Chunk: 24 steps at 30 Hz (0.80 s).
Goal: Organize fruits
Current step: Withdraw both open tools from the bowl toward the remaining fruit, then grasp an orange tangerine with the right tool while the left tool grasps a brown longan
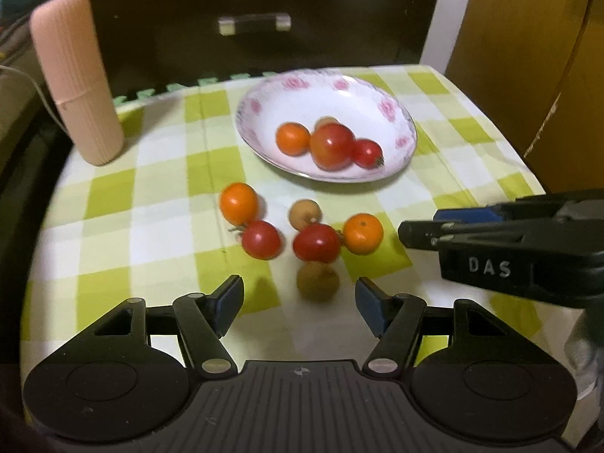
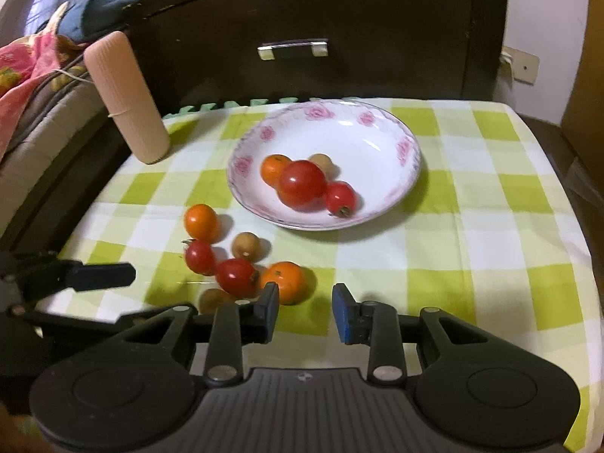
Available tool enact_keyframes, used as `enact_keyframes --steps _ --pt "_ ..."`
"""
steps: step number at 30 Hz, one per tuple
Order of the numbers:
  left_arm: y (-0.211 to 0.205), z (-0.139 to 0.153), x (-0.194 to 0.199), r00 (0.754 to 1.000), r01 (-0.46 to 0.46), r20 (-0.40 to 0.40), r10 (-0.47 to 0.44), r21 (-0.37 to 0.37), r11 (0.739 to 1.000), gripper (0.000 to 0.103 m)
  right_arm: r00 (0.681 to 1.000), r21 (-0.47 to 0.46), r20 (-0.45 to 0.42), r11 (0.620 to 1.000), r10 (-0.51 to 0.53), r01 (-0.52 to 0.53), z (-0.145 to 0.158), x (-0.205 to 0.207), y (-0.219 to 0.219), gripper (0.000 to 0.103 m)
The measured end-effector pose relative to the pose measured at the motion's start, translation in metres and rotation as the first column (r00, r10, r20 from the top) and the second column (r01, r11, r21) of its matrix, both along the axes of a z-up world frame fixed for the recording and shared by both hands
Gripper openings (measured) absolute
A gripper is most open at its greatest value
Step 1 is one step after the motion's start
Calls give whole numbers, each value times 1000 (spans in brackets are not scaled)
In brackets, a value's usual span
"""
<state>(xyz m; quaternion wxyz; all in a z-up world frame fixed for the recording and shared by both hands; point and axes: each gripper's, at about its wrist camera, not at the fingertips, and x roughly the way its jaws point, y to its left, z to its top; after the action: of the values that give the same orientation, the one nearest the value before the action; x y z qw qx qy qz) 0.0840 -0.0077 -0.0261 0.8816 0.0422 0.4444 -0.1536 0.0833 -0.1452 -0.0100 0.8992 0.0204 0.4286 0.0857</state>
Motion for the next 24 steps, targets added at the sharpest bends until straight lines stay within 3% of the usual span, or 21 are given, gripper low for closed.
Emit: enact_keyframes --steps 5,11,13,16,24 --pt "-9 -15 9 1000 7 -12 -7 0 1000 71 1000 7 -12 1000 -21 21 -3 1 -10 30" --pt "-15 -25 15 1000 5 -1 -5 21 1000 61 999 15 -37 1000 -23 24 -11 3 -15 30" --pt "-16 -24 14 1000 5 9 -5 32 999 48 999 18 -42 1000 -24 25 -13 4 -15 30" --pt "-13 -23 15 1000 3 -3 -3 8 1000 37 999 24 -45 999 -26 27 -14 7 -15 30" --pt "-2 -15 1 1000 0 -28 0 15 1000 38 999 16 -51 1000 -16 17 -17 11 -10 30"
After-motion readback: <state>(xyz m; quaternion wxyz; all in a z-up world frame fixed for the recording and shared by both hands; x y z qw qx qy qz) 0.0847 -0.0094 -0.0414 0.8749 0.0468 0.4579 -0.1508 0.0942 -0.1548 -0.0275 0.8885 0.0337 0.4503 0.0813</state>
